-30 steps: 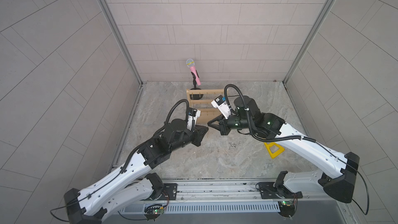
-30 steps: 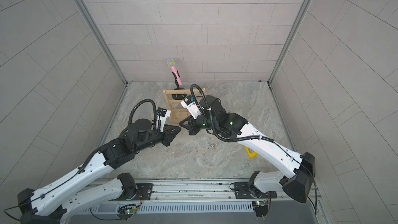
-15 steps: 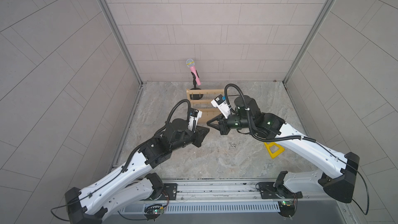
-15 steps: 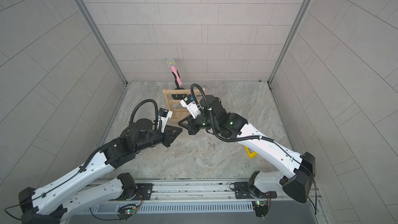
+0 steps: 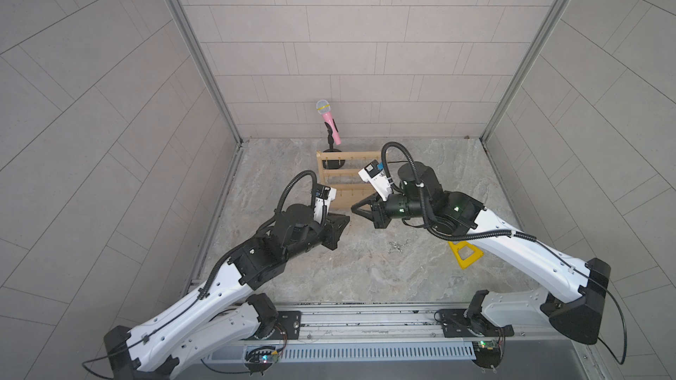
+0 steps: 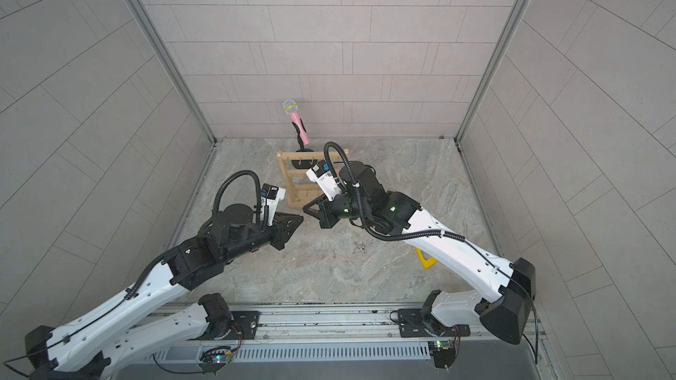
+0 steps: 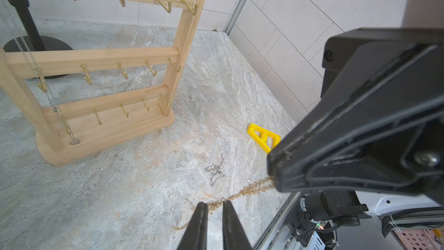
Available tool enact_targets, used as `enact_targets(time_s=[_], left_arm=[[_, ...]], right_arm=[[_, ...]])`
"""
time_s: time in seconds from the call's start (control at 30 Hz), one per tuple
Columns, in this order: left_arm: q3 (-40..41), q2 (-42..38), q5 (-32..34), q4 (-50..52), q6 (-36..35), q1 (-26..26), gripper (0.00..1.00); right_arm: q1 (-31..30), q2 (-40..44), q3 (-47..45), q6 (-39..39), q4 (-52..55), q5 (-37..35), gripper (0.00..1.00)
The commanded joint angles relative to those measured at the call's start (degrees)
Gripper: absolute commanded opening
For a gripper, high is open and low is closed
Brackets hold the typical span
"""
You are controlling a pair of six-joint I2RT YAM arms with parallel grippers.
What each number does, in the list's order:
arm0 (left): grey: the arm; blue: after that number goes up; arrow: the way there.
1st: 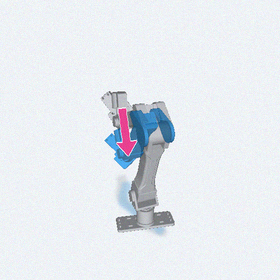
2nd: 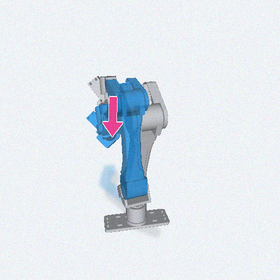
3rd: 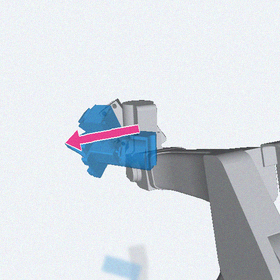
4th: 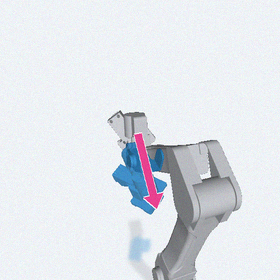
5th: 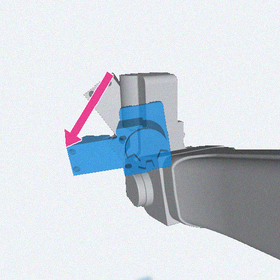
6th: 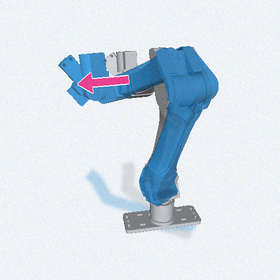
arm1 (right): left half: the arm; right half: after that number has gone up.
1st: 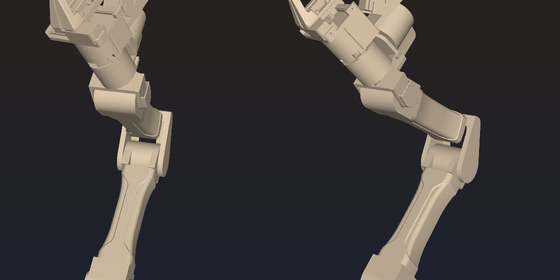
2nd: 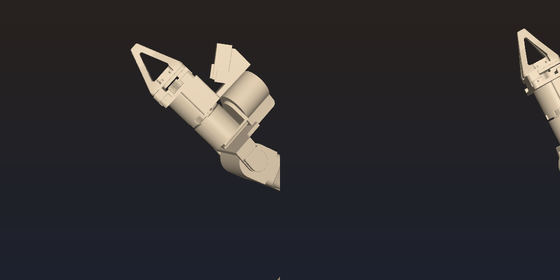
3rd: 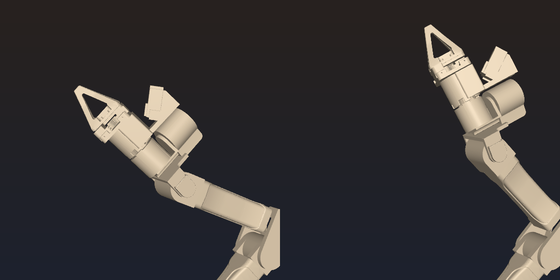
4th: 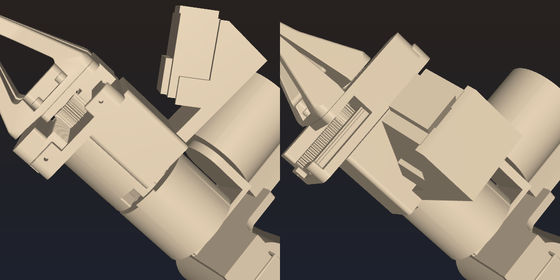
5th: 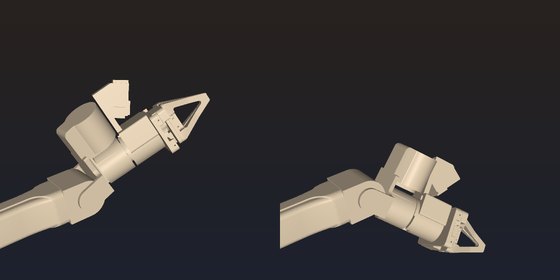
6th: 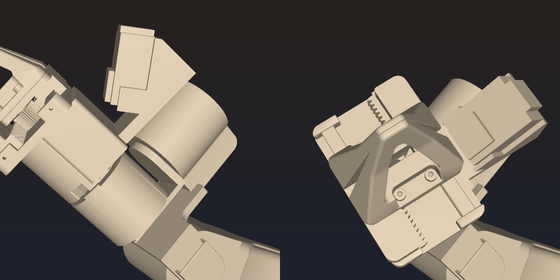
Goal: Hang the necklace on the jewelry display stand
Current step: Pick up the necklace from the center of the board.
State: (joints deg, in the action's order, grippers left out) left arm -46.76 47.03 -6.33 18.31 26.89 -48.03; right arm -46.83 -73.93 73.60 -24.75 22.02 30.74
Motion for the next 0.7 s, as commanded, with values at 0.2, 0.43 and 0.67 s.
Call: enact_targets(time_s=[0.2, 0.43, 0.67], left_arm=[[-0.26, 2.31, -2.99, -3.10, -0.18, -0.27, 0.17], [-0.23, 2.21, -3.74, -3.35, -0.27, -0.28, 0.18], [0.01, 1.85, -1.85, -3.00, -0.52, -0.26, 0.17]], right_arm=[[-0.02, 0.28, -0.48, -0.81, -1.54, 0.54, 0.00], [-0.02, -0.26, -0.48, -0.82, -1.72, 0.64, 0.00], [-0.02, -0.49, -0.35, -1.00, -1.98, 1.69, 0.00]])
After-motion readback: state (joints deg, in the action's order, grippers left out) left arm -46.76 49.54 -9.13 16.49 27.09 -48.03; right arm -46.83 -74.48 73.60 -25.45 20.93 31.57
